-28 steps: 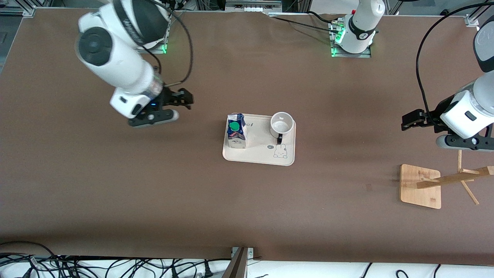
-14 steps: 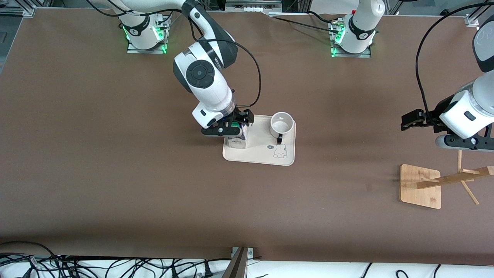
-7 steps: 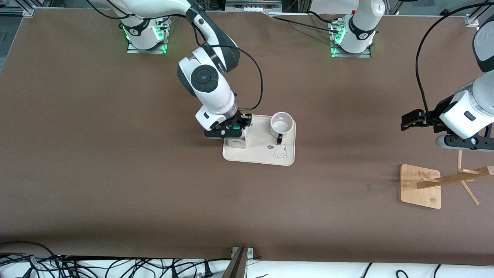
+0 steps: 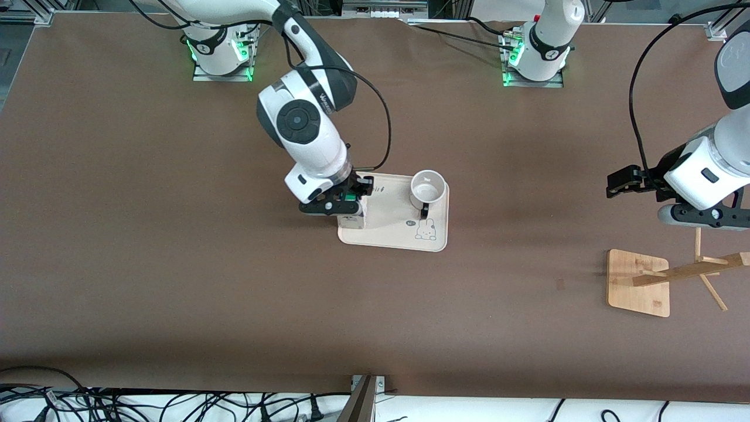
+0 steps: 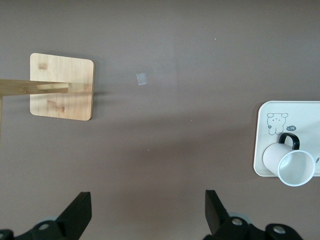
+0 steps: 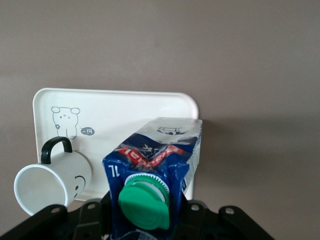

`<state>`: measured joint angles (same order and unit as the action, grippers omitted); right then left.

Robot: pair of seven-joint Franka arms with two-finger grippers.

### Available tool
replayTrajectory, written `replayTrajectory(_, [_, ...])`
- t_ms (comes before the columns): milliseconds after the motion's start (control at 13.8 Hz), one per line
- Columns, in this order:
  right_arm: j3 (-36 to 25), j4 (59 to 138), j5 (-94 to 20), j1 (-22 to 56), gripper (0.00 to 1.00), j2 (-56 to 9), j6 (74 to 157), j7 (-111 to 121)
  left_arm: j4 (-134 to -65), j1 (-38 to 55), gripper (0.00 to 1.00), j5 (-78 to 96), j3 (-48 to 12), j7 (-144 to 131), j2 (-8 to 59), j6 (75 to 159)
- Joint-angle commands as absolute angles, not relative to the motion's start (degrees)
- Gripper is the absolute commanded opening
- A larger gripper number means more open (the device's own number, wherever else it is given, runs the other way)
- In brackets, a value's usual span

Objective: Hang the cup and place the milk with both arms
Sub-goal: 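Carry the milk carton off the tray while the left gripper reaches the mug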

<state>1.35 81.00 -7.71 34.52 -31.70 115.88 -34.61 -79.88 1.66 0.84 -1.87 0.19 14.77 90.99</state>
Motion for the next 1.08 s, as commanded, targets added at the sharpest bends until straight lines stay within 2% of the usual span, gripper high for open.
replayTrajectory(0, [2.1,77.8,-8.3,26.8,0.42,-31.4,109.6,-23.8,-78.3,1.8,1.0,0.4,-3.9,-0.4,15.2,89.0])
replayTrajectory(361, [1.4,80.3,-10.5,14.3,0.44,-30.4,105.3,-1.7,-81.0,1.8,1.0,1.8,-11.6,-1.7,16.3,87.4])
replayTrajectory(578, [1.4,84.4,-10.5,7.6,0.44,-29.4,105.2,5.9,-83.3,2.0,1.0,2.8,-13.4,-6.7,16.6,87.5])
replayTrajectory(1012, [-1.2,92.4,-10.4,6.5,0.44,-26.8,109.3,8.7,-83.4,7.5,1.0,2.9,-14.4,-6.9,18.8,87.5])
